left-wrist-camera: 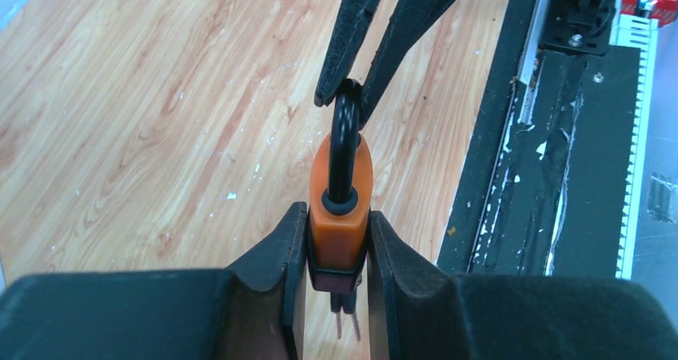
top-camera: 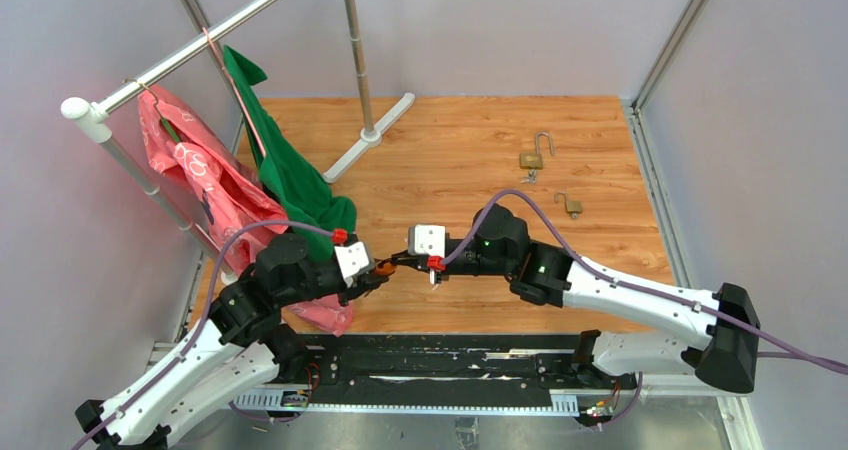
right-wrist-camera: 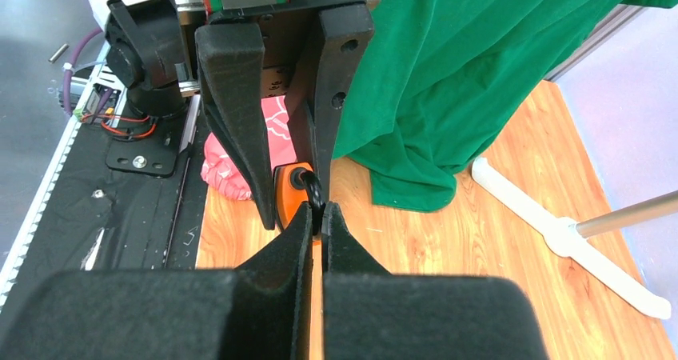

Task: Lock with the key
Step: Lock the lock.

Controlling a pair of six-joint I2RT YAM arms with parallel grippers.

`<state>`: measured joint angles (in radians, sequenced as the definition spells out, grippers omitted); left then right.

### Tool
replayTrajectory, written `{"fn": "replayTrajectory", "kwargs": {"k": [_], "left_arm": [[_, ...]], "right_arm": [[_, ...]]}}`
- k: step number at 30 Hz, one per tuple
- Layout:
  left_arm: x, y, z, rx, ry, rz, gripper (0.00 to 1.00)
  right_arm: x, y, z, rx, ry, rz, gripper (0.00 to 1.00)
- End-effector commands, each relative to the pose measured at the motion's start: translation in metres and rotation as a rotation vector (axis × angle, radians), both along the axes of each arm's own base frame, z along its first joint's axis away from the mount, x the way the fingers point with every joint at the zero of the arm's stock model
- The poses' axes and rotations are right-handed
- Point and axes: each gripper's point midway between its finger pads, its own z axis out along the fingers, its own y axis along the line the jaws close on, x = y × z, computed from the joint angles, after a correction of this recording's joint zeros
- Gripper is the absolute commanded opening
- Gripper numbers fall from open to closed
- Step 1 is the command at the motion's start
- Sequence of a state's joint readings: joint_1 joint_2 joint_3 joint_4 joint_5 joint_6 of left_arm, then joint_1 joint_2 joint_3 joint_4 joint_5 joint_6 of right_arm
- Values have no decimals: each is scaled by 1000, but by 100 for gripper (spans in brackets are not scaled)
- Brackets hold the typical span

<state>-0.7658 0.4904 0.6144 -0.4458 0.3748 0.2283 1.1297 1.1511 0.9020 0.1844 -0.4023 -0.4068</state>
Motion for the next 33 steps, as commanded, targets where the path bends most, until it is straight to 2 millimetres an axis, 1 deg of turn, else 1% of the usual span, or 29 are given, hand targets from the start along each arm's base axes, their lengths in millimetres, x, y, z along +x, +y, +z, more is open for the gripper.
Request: {"fn": "replayTrajectory", "kwargs": {"k": [1, 2, 3, 5, 7, 9, 11, 13, 14, 16, 19, 20, 21, 22, 23, 25, 27, 29, 30, 31, 32, 33], "left_arm": [[3, -13, 78, -230, -238, -47, 0], [3, -13, 74, -227, -228, -52, 0], [2, -15, 70, -222, -223, -61, 0], [3, -16, 64, -208, -212, -61, 0], [3, -16, 57, -188, -202, -65, 0], [3, -16, 50, -166, -199, -74, 0], [3, -15, 44, -145, -194, -75, 0], [3, -14, 41, -134, -194, -78, 0], [2, -14, 40, -130, -195, -80, 0], [1, -15, 41, -130, -199, -91, 0], [1, -16, 44, -136, -206, -96, 0], [1, -16, 44, -137, -210, -99, 0], [1, -16, 45, -139, -212, -103, 0], [0, -17, 45, -137, -214, -107, 0], [0, -17, 45, -135, -215, -112, 0], [1, -17, 45, -133, -212, -106, 0], [2, -16, 47, -137, -210, -93, 0], [3, -16, 48, -140, -213, -88, 0], [3, -16, 48, -141, -213, -89, 0], [3, -16, 48, -141, -210, -89, 0], [3, -16, 48, -142, -210, -89, 0], [3, -16, 48, -143, -209, -89, 0]], "right_arm": [[-26, -18, -36, -152, 111, 40, 2], [-26, -17, -21, -100, 89, 44, 3], [-27, -16, -10, -64, 74, 49, 6], [-28, -16, 8, -7, 50, 58, 7], [-28, -16, 20, 19, 41, 55, 11], [-27, -18, 29, 38, 34, 47, 17], [-28, -21, 39, 61, 24, 45, 26], [-28, -25, 47, 82, 13, 34, 39], [-27, -27, 51, 90, 7, 28, 47], [-27, -33, 58, 105, -6, 17, 61], [-24, -38, 58, 94, -11, -13, 82], [-22, -38, 58, 89, -6, -24, 85], [-20, -38, 59, 85, 0, -32, 86], [-19, -36, 66, 88, 18, -39, 86], [-19, -34, 71, 84, 45, -38, 83], [-21, -27, 76, 37, 115, -20, 76], [-24, -22, 67, -61, 173, 1, 76], [-25, -21, 52, -148, 238, -9, 76], [-26, -21, 48, -167, 263, -13, 75], [-27, -21, 46, -178, 282, -16, 73], [-27, -22, 45, -184, 296, -20, 66], [-26, -23, 43, -190, 301, -34, 63]]}}
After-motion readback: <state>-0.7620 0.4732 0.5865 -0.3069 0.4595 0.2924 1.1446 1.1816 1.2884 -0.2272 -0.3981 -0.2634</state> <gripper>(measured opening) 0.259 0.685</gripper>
